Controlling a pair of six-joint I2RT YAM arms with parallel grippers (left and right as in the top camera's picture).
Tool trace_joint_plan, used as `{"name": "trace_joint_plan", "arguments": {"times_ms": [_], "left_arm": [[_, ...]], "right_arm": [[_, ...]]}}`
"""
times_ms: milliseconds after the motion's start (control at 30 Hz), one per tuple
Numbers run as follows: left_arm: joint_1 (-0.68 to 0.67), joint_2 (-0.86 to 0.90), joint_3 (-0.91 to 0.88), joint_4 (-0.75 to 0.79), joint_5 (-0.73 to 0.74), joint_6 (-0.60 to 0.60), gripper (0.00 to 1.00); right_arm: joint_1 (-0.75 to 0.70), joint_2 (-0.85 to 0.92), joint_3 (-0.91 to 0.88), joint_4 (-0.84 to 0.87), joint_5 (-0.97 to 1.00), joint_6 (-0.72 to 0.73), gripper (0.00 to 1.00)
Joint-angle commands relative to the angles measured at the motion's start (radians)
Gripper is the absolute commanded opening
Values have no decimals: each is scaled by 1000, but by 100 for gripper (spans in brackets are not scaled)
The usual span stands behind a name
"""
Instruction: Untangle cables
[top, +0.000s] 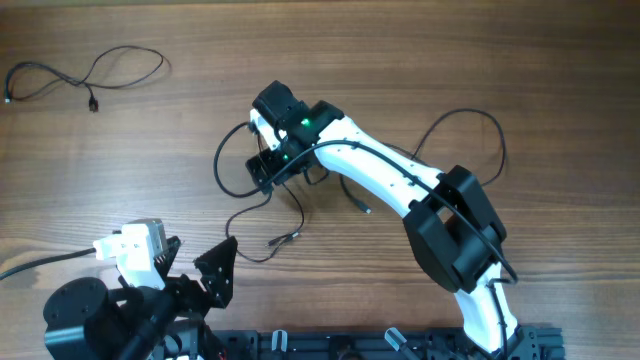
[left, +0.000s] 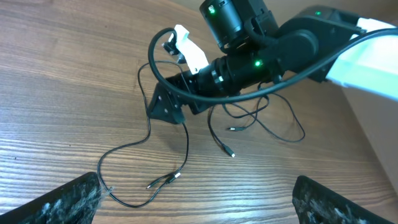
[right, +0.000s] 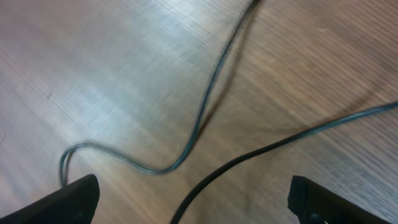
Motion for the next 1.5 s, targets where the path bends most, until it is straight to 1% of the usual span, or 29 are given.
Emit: {"name": "trace_joint_plan", "arguments": {"times_ms": [0, 133, 200, 267, 333, 367, 433, 467, 533, 633, 700, 767, 833, 900, 1000, 1067, 1133, 1167, 1200, 1233, 1300, 1367, 1467], "left_arm": [[-5, -5, -3, 2, 8, -5, 100], [-5, -5, -3, 2, 8, -5, 100], [-5, -4, -3, 2, 8, -5, 100], [-5, -4, -3, 2, 8, -5, 100], [-5, -4, -3, 2, 8, -5, 100], [-5, -4, -3, 2, 8, -5, 100], [-5, -4, -3, 2, 8, -5, 100], [-5, -5, -3, 2, 8, -5, 100], [-5, -4, -3, 2, 8, -5, 100], [-5, -5, -3, 2, 8, -5, 100], [-5, -4, -3, 2, 8, -5, 100], [-5, -4, -3, 2, 8, -5, 100], [-5, -4, -3, 2, 8, -5, 100], [-5, -4, -3, 2, 8, -5, 100], [-5, -4, -3, 2, 8, -5, 100], [-5, -4, -3, 2, 8, -5, 100], [-5, -5, -3, 2, 8, -5, 100], [-5, -4, -3, 2, 8, -5, 100], [-5, -5, -3, 2, 8, -5, 100], [-5, -4, -3, 2, 8, -5, 100], [-5, -4, -3, 2, 8, -5, 100], [-5, -5, -3, 2, 8, -5, 100], [-5, -4, -3, 2, 8, -5, 100]], "right_arm": [[38, 26, -33, 23, 147, 182, 100], [89, 84, -33, 90, 290, 197, 100], [96, 108, -33, 144, 299, 198, 100], [96, 136, -33, 178, 311, 233, 99], [96, 153, -33, 183, 347, 304, 93], [96, 158, -33, 191, 357, 327, 86], [95, 162, -33, 218, 360, 336, 68], [95, 166, -33, 229, 360, 337, 61], [95, 181, -33, 238, 364, 342, 52], [90, 205, -33, 251, 363, 354, 28], [85, 211, -33, 260, 357, 353, 5], [77, 208, -29, 281, 351, 329, 5], [61, 206, 4, 304, 325, 225, 5], [38, 201, 68, 300, 276, 68, 4], [-3, 171, 158, 293, 228, -42, 4], [-47, 140, 230, 307, 163, -42, 4], [-87, 134, 285, 367, -31, -41, 4], [-104, 134, 293, 424, -153, -33, 4], [-119, 134, 294, 499, -275, 5, 4], [-132, 136, 293, 597, -378, 86, 4], [-134, 138, 281, 731, -420, 171, 5], [-107, 144, 280, 851, -432, 222, 4], [-21, 166, 280, 896, -425, 217, 4]]}}
